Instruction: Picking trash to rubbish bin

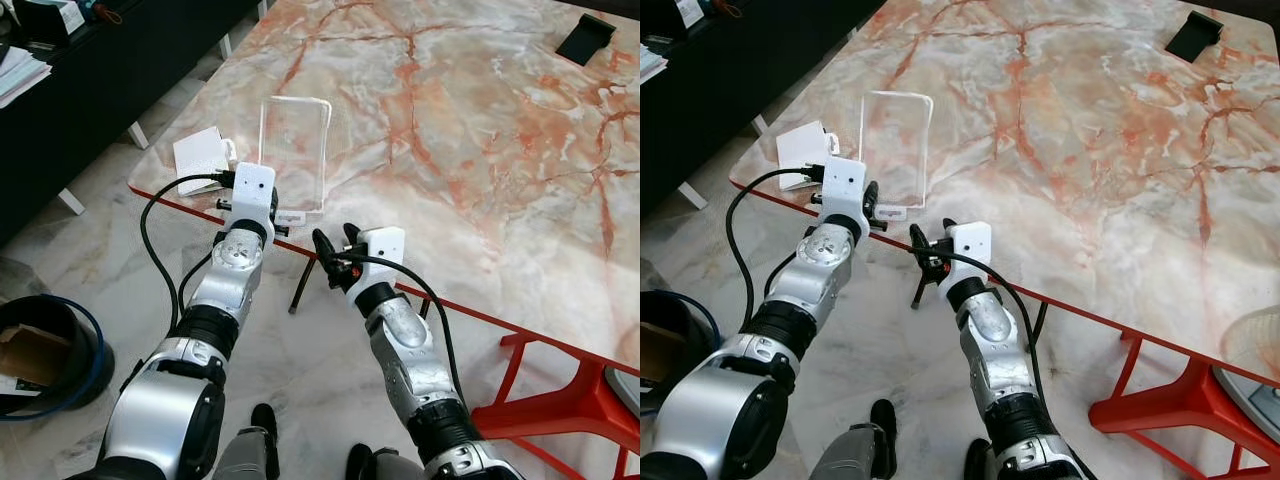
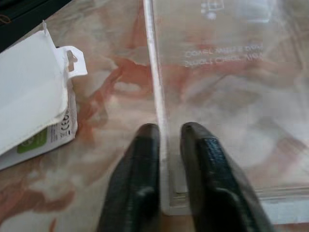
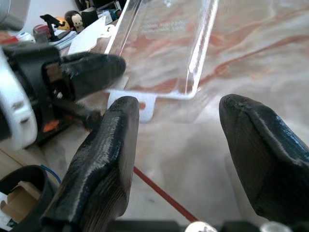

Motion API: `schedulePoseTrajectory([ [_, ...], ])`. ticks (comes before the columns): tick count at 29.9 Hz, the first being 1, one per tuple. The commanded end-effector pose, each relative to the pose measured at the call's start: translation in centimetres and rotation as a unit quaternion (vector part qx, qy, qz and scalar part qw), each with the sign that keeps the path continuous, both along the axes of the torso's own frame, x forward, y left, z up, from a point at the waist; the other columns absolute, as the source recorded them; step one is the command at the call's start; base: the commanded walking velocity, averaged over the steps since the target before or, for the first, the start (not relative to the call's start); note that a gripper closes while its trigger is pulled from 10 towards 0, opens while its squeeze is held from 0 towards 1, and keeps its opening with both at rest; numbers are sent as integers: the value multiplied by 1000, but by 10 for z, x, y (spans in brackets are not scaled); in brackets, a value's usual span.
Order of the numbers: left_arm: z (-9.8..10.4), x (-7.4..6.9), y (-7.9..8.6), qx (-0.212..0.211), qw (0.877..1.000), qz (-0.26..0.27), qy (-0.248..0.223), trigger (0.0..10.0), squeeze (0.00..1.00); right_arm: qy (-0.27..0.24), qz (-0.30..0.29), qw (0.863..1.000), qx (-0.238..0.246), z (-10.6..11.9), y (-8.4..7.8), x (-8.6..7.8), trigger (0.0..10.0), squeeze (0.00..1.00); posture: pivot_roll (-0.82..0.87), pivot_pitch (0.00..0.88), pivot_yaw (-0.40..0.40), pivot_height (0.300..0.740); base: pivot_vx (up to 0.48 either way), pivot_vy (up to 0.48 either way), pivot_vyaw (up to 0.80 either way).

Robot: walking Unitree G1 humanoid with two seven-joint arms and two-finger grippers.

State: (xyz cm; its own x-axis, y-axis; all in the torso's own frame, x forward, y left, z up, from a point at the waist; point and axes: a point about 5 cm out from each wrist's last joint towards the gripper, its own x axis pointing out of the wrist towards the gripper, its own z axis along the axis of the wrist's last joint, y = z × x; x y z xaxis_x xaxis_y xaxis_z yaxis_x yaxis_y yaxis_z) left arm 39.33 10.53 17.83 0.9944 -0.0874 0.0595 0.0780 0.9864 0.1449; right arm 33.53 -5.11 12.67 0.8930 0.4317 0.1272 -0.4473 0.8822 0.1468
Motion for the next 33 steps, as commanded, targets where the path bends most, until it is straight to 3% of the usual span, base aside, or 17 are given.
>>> schedulePoseTrajectory([
  [1,-22,-8,-3,7,999,-6,40,0,0,-2,11,1000,4,3,10,1,10000,0,90,218,-11,740,0,0,0],
  [6,-21,-14,-1,-3,1000,-5,9,0,0,-6,5,1000,2,5,8,4,10000,0,92,189,-5,740,0,0,0],
  [8,-16,-19,8,-20,999,20,-29,0,0,-10,-5,1000,2,6,4,7,10000,0,100,161,-3,740,0,0,0],
  [11,-15,-20,9,-21,999,23,-33,0,0,-10,-6,1000,1,6,3,7,10000,0,100,161,-3,740,0,0,0],
  [14,-7,-27,25,-28,994,65,-85,0,0,-20,-19,1000,6,10,-1,11,10000,0,102,114,3,740,0,0,0],
  [15,-5,-30,29,-30,992,72,-99,3176,0,-25,-23,999,10,13,-3,12,10000,0,102,104,4,740,0,0,0],
  [16,-3,-32,31,-32,991,78,-108,9647,0,-28,-25,999,12,15,-4,13,10000,0,102,100,4,740,0,0,0],
  [17,-1,-35,34,-37,988,83,-124,10000,0,-35,-29,999,16,18,-5,14,10000,0,101,86,6,740,0,0,0],
  [23,4,-45,42,-26,982,92,-163,10000,0,-54,-61,996,28,29,-16,22,10000,0,103,53,12,740,0,0,0],
  [33,-2,-54,62,-4,978,139,-158,10000,0,-47,-94,994,27,28,-33,29,10000,0,118,100,1,740,0,0,0],
])
